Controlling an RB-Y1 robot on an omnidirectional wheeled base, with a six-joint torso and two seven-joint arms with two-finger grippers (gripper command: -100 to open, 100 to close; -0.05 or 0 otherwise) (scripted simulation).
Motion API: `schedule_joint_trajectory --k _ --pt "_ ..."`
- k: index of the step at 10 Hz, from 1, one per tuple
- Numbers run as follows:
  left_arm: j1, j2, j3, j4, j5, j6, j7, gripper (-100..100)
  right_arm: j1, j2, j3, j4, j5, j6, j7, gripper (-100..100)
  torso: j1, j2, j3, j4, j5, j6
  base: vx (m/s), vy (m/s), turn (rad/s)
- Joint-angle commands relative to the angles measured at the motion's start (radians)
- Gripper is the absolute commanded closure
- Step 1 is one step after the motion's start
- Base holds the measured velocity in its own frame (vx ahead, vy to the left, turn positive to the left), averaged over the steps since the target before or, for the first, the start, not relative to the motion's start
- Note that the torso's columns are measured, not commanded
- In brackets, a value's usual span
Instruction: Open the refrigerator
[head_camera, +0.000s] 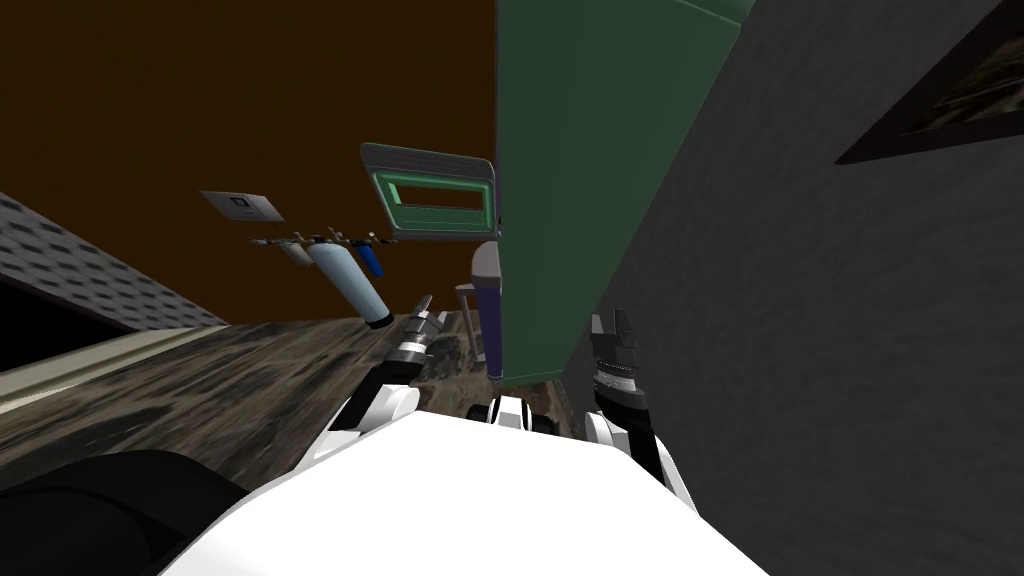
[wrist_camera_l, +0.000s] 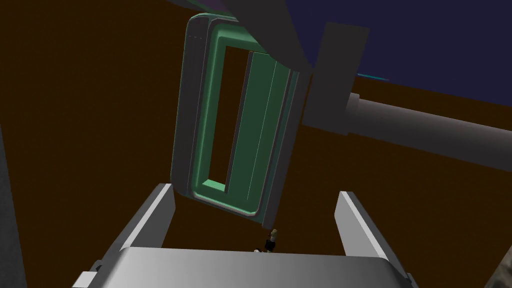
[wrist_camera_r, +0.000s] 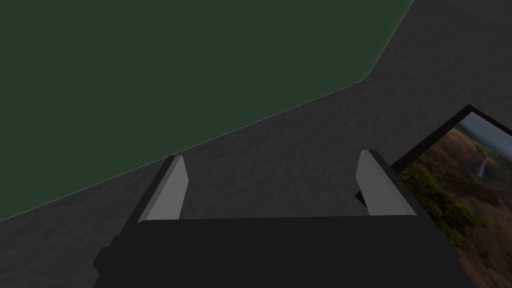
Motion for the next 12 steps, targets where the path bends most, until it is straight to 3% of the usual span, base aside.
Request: schedule_joint_trajectory --k 1,9,11,12 --pt "0.000 0.005 0.016 -0.006 0.019 0.057 0.003 -100 0.000 0.000 0.000 0.000 0.000 0.000 0.000 0 0.000 0.001 0.000 0.000 0.000 0.000 0.125 -0.096 0.058" --pt "0.013 -0.031 0.058 -0.032 0.072 0.208 0.012 -100 0.000 0.000 0.000 0.000 0.000 0.000 0.000 0 -0.002 -0.001 -0.001 0.000 0.000 0.000 0.112 -0.092 0.068" --pt "0.017 -0.071 0.071 -0.040 0.089 0.255 0.014 -100 0.000 0.000 0.000 0.000 0.000 0.000 0.000 0 0.000 0.000 0.000 0.000 0.000 0.000 0.131 -0.099 0.080" --pt "0.016 -0.059 0.068 -0.039 0.084 0.241 0.014 -100 0.000 0.000 0.000 0.000 0.000 0.000 0.000 0 0.000 -0.001 -0.001 0.000 0.000 0.000 0.069 -0.045 0.012"
